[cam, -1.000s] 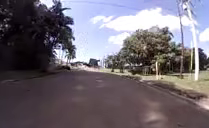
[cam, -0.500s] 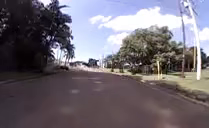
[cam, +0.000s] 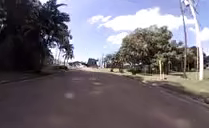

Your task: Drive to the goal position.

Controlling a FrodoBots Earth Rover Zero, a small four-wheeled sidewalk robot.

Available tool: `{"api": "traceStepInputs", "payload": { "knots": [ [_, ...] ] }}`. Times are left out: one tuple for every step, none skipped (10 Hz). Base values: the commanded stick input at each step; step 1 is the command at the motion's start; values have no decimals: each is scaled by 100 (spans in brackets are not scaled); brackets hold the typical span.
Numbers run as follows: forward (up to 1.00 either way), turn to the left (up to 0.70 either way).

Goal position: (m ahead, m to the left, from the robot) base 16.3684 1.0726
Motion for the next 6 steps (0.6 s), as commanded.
{"api": "traceStepInputs", "payload": {
  "knots": [
    [70,0],
    [70,0],
    [70,0],
    [70,0],
    [70,0],
    [70,0]
  ]
}}
